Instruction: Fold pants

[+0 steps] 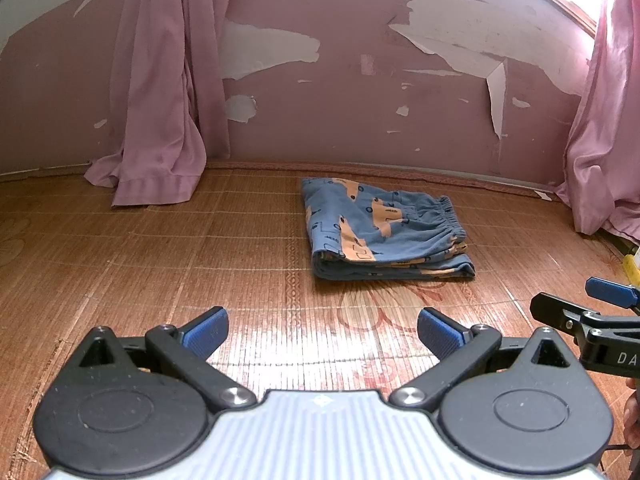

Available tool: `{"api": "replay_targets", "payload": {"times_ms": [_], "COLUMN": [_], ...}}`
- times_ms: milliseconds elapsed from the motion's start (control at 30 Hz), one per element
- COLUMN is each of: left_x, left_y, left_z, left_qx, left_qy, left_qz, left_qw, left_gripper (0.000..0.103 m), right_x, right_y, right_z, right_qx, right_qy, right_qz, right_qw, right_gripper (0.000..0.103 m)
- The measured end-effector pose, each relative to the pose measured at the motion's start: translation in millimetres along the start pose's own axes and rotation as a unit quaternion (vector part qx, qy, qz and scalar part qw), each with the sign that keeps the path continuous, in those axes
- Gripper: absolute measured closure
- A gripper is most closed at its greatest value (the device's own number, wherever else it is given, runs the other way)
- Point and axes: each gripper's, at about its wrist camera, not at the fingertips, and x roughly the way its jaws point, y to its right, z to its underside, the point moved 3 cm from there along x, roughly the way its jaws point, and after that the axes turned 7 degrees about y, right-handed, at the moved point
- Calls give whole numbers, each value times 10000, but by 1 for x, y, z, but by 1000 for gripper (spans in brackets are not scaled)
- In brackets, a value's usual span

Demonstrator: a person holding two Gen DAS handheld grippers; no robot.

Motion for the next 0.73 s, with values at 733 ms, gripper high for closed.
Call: {"api": "replay_targets", "payload": {"times_ms": [733], "left_x": [-1], "left_y": [0], "left_z": [-1], "left_qx": [202], "left_qy": [-109], "left_qz": [-269], "left_qw": [9994], "left_gripper": [0], "right_x": [0], "right_y": [-1], "right_z": [0], "right_qx": [-3], "right_qy": [-11], "right_qz": [-2], "right_qw": [10000], "right_gripper": [1]}}
